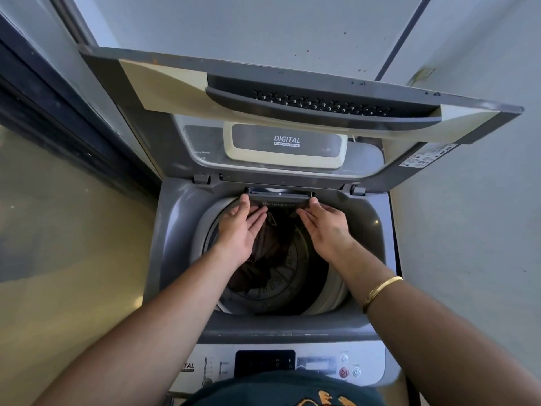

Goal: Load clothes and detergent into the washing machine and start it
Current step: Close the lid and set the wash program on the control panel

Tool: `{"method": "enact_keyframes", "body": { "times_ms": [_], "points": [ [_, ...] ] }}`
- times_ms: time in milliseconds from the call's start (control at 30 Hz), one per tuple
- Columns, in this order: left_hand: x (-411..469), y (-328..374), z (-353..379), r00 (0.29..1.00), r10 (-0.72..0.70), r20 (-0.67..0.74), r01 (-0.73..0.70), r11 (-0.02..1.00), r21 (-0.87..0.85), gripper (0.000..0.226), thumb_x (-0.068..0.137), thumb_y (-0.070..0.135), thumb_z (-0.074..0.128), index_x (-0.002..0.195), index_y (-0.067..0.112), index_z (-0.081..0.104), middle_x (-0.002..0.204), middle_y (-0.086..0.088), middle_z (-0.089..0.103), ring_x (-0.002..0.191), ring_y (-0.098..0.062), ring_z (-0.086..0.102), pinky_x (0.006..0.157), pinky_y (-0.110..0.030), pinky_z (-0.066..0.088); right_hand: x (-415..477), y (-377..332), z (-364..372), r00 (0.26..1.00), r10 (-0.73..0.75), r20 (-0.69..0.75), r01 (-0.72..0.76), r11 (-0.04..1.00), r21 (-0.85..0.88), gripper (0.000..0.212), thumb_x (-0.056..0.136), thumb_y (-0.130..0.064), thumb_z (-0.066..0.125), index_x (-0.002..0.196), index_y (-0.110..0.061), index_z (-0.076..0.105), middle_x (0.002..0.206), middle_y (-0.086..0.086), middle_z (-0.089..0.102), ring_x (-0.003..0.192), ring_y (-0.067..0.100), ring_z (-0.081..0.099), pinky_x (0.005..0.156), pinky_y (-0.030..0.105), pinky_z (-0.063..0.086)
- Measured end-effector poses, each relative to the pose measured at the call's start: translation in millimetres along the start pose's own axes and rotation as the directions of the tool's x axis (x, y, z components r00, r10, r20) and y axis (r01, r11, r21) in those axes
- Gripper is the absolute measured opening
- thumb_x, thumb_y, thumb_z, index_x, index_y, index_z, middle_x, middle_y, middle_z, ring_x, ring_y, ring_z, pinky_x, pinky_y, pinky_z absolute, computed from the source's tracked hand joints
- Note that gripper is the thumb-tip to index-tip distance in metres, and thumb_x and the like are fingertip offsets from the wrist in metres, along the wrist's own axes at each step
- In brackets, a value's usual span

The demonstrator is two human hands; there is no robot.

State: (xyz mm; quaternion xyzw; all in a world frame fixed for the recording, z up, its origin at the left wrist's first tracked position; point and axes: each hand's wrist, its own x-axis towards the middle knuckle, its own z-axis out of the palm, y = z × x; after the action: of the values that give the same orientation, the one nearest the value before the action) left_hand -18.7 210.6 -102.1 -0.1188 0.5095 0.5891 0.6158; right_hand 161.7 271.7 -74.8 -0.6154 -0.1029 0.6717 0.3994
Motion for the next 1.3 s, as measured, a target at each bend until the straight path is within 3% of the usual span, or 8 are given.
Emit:
{"method": "enact_keyframes", "body": {
  "times_ms": [300,533,767,867,967,1067,1167,1300],
  "points": [
    [13,-1,9,0.999,0.026,-0.034,-0.026,1.0,0.018,0.029,0.113,0.034,0.062,0.125,0.007,0.06,0.126,-0.025,0.068,0.107,-0.032,0.079,0.108,-0.044,0.062,5,2,6,0.999,-0.003,-0.035,0.005,1.0,0.03,0.035,0.104,-0.013,0.07,0.129,0.011,0.063,0.121,0.018,0.071,0.112,0.03,0.076,0.11,0.042,0.059],
    [16,-1,21,0.993,0.08,-0.082,-0.078,0.996,0.03,0.029,0.114,0.034,0.06,0.117,0.006,0.056,0.116,-0.021,0.067,0.098,-0.029,0.08,0.082,-0.032,0.072,5,-3,16,0.993,0.027,-0.113,-0.023,0.999,0.03,0.036,0.099,-0.016,0.076,0.126,0.007,0.066,0.11,0.015,0.08,0.102,0.029,0.082,0.097,0.039,0.066],
    [8,-1,26,0.994,0.064,-0.088,-0.058,0.996,0.061,0.044,0.114,0.042,0.058,0.136,0.004,0.052,0.121,-0.023,0.068,0.098,-0.03,0.08,0.091,-0.038,0.069,-3,-6,19,0.991,0.027,-0.13,-0.028,1.0,-0.007,0.034,0.099,-0.018,0.076,0.124,0.003,0.067,0.111,0.015,0.081,0.098,0.026,0.083,0.101,0.041,0.064],
    [-3,6,28,0.994,0.018,-0.111,0.001,0.986,0.169,0.052,0.114,0.049,0.056,0.14,0.004,0.055,0.116,-0.018,0.07,0.089,-0.029,0.078,0.075,-0.036,0.071,-6,-5,19,0.992,0.025,-0.123,-0.032,0.998,-0.049,0.032,0.105,-0.027,0.068,0.116,0.003,0.066,0.119,0.025,0.075,0.103,0.035,0.079,0.093,0.039,0.067],
    [-23,15,32,0.982,0.114,-0.148,-0.042,0.907,0.419,0.034,0.113,0.043,0.063,0.125,0.011,0.06,0.104,-0.011,0.068,0.072,-0.021,0.071,0.053,-0.03,0.063,-31,-9,26,0.996,0.022,-0.084,-0.034,0.989,-0.146,0.048,0.111,-0.04,0.054,0.131,0.004,0.059,0.121,0.032,0.068,0.109,0.043,0.075,0.081,0.039,0.069],
    [-52,22,39,0.945,0.326,-0.014,-0.247,0.743,0.622,0.023,0.113,0.033,0.065,0.103,0.014,0.058,0.101,-0.013,0.07,0.071,-0.016,0.066,0.063,-0.037,0.058,-78,-27,34,0.977,-0.209,0.047,0.211,0.902,-0.376,0.038,0.113,-0.033,0.054,0.126,0.002,0.062,0.113,0.027,0.073,0.098,0.035,0.079,0.085,0.038,0.068],
    [-91,39,53,0.756,0.575,0.313,-0.591,0.396,0.703,0.027,0.11,0.035,0.068,0.093,0.017,0.059,0.087,-0.005,0.071,0.074,-0.017,0.065,0.075,-0.048,0.061,-136,-60,43,0.848,-0.475,0.235,0.524,0.686,-0.504,0.016,0.11,-0.027,0.059,0.111,-0.013,0.069,0.098,0.009,0.078,0.086,0.022,0.079,0.087,0.044,0.068],
    [-149,71,76,0.199,0.721,0.664,-0.829,-0.238,0.507,0.021,0.11,0.025,0.071,0.094,0.014,0.063,0.09,0.005,0.061,0.081,-0.017,0.057,0.073,-0.03,0.048,-192,-101,45,0.476,-0.742,0.472,0.811,0.164,-0.562,0.009,0.108,-0.023,0.062,0.107,-0.02,0.07,0.095,-0.008,0.071,0.088,0.011,0.067,0.08,0.032,0.06]
  ]
}}
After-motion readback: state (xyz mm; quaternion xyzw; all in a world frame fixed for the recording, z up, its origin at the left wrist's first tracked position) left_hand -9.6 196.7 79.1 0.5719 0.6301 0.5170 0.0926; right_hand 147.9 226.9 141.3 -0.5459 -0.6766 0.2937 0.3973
